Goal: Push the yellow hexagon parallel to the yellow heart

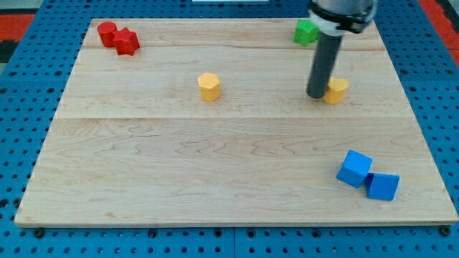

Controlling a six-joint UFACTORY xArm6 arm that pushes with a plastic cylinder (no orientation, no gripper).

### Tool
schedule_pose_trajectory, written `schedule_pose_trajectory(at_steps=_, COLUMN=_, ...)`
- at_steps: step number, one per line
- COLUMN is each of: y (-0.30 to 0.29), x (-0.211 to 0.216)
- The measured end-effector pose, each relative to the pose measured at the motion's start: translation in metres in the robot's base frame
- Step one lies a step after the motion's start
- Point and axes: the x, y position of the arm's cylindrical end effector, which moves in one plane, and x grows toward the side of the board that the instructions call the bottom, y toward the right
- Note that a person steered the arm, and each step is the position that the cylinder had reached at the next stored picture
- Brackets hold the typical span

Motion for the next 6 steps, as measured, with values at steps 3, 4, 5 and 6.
schedule_pose_trajectory(at_steps=3, y=-0.269, x=0.039)
schedule_pose_trajectory(at_steps=4, y=-0.238, x=-0.027)
schedule_pose_trajectory(at_steps=5, y=-0.212, x=-0.010)
schedule_pose_trajectory(at_steps=6, y=-0.134, x=0.009)
